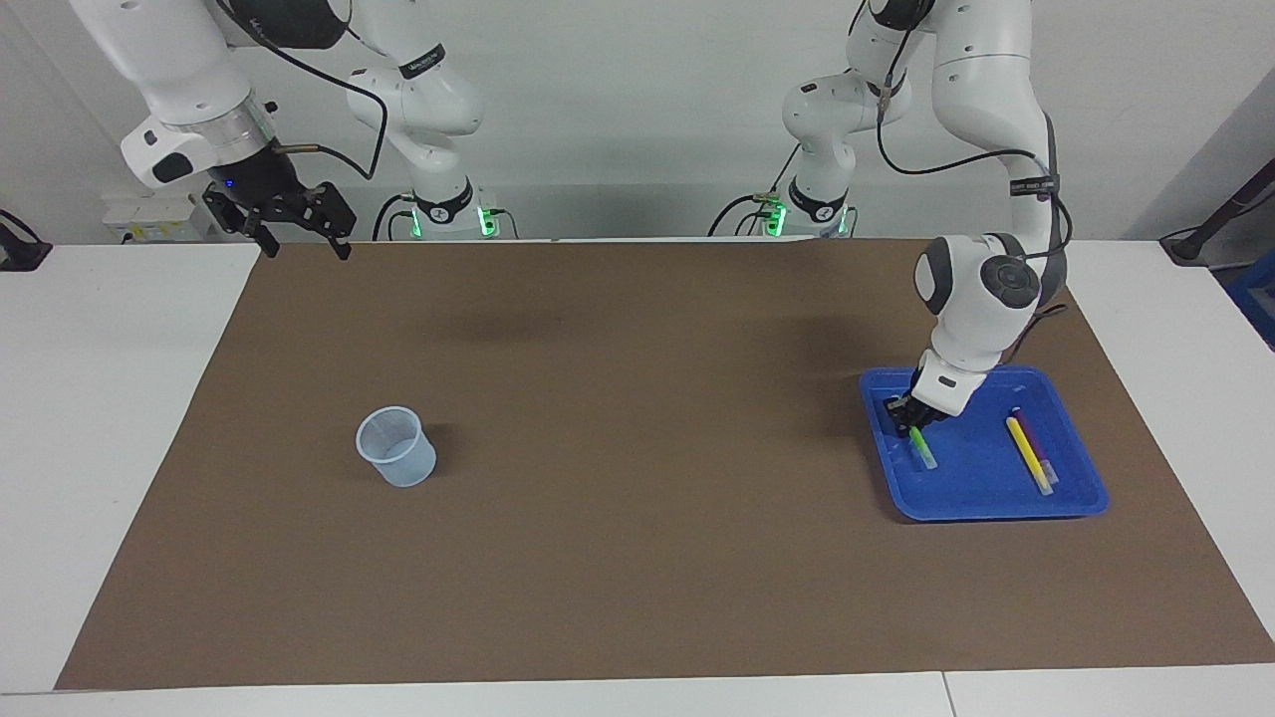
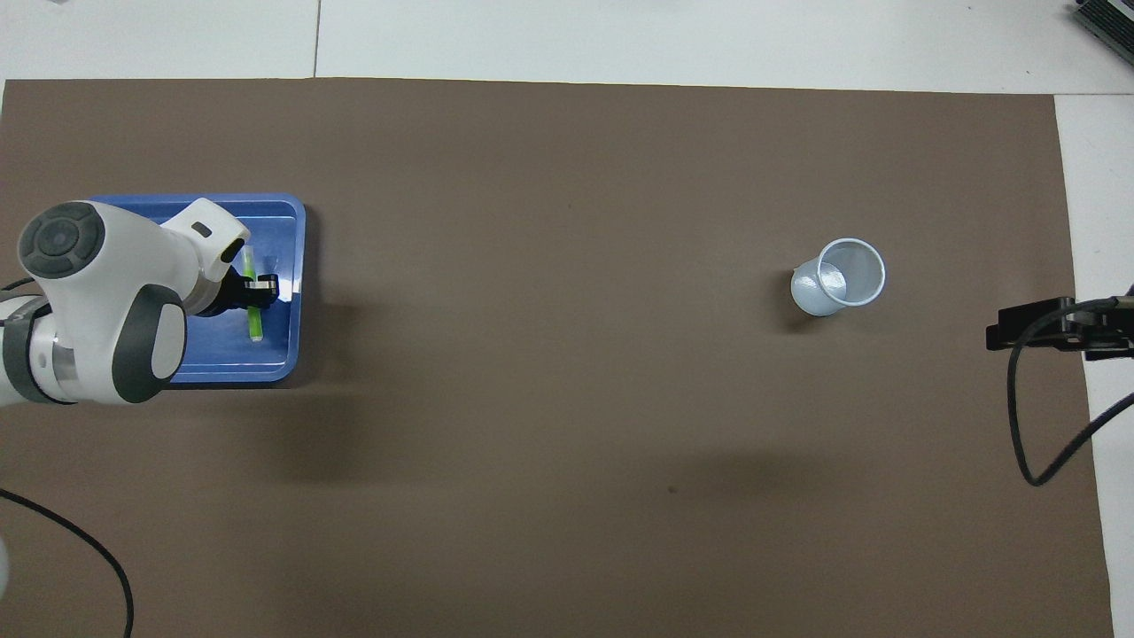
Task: Right arm passes pens to left for tray arrangement
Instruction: 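Lower the green pen into the blue tray and open the left gripper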
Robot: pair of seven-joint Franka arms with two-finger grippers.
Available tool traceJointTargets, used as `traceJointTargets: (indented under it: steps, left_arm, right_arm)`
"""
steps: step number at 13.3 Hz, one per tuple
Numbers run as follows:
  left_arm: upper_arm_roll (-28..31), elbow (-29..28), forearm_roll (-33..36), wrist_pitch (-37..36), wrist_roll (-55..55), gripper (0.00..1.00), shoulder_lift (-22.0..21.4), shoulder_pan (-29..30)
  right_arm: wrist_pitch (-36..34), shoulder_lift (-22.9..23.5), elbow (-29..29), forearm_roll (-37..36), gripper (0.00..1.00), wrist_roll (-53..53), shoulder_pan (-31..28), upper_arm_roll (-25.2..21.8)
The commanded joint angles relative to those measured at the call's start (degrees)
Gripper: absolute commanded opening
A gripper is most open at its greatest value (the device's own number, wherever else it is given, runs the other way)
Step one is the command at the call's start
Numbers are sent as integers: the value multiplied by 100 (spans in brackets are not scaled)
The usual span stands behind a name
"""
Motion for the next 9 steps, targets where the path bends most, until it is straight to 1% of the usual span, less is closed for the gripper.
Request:
traceJointTargets:
  steps: [1,2,3,4,5,6,7,9]
  left_arm:
    - [39,-292,138,304,-85,18,-40,51]
    - [39,-292,138,296,-85,33,-49,51]
    - [39,-292,138,313,-111,39,-40,42]
    - [39,-283,138,304,-112,59,-40,42]
    - [39,-275,138,304,-112,71,-40,42]
    - [39,-266,138,304,-120,88,-40,42]
    - [39,-231,138,261,-138,100,-40,33]
    - [39,-108,138,60,-138,100,-66,42]
  right_arm:
    - [126,-129,-158,-86,100,-130,-23,31]
    - [126,-129,-149,-86,100,-139,-24,31]
    - [126,-129,-140,-86,100,-148,-24,22]
    - [118,-129,-140,-86,100,-148,-24,31]
    - [118,-129,-131,-86,100,-148,-24,31]
    - [118,-129,-123,-86,100,-148,-15,40]
    - [126,-129,-122,-86,100,-148,-15,57]
    - [109,-129,-122,-86,100,-148,-15,58]
